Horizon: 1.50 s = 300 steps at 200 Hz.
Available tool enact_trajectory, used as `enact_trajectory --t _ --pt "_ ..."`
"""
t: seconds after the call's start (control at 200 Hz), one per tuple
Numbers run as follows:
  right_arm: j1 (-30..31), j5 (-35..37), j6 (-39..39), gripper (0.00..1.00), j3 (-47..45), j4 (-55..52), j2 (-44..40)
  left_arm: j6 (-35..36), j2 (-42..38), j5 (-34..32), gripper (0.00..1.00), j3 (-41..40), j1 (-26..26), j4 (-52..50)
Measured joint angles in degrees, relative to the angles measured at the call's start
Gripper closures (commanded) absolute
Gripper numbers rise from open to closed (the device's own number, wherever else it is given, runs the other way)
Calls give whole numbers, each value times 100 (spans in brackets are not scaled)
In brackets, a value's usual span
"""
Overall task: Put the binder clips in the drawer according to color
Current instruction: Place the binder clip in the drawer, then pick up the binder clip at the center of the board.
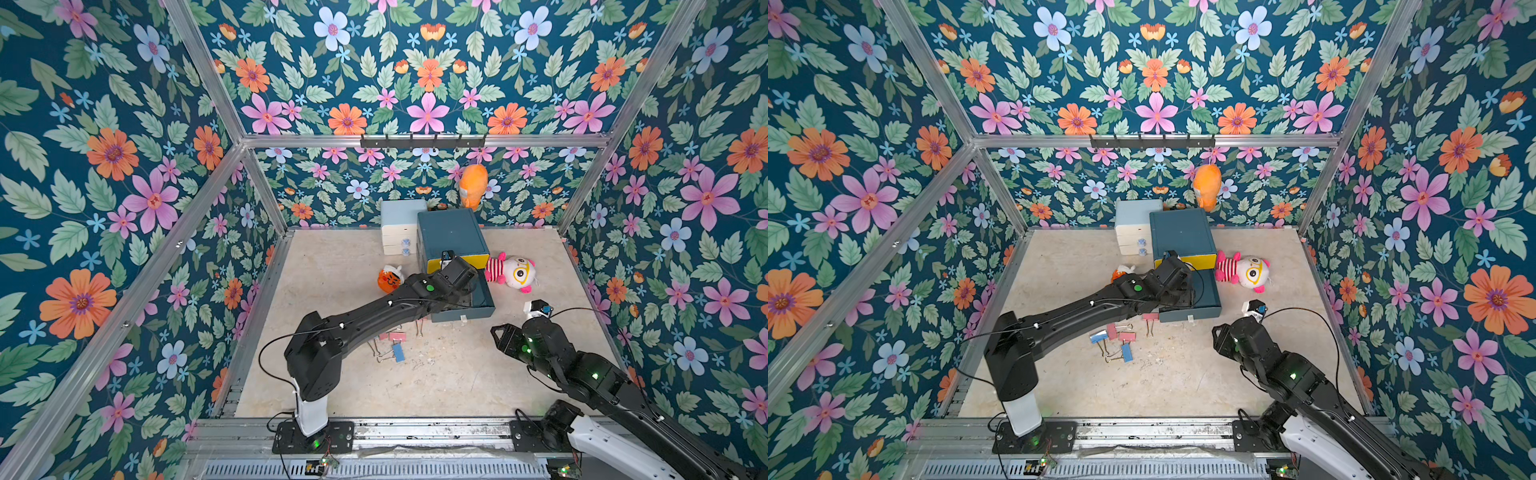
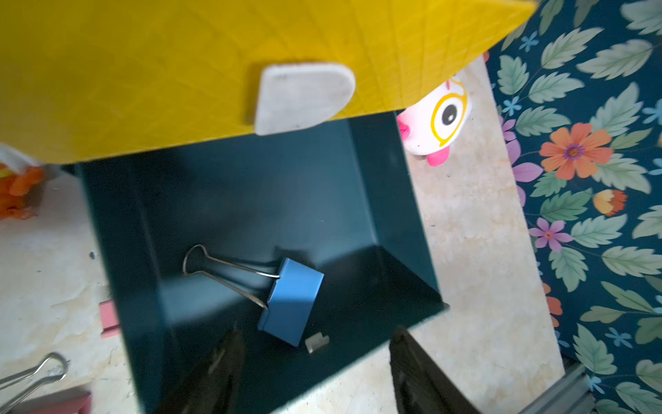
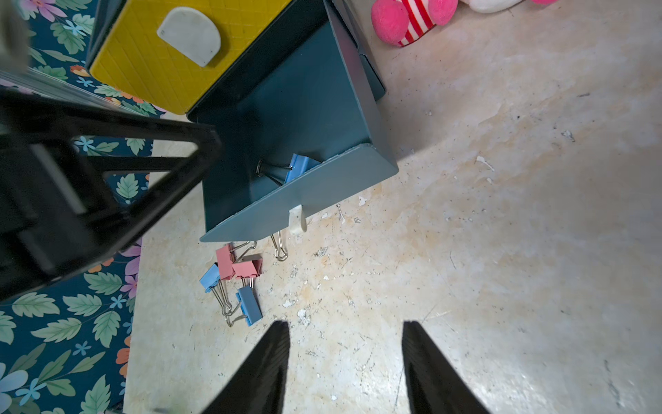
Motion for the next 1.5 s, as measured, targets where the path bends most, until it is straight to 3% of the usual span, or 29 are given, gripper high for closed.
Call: enact_trajectory --t 0.27,0.595,0.89,1.16,1.5 --pt "7 -55 -68 47 28 57 63 -610 -1829 -623 27 -1945 -271 -11" --pt "4 -240 -136 47 -42 299 205 -1764 -2107 -688 23 -3816 -560 -516" --pt "7 -278 -133 47 -83 398 168 -2374 -1467 -542 22 -4262 -592 -26" --pt "9 -280 -131 47 -149 424 133 -2868 -1338 -551 28 -4588 -505 481" --pt "9 -297 -131 47 -184 459 120 -2951 -1137 -944 49 -4575 -452 605"
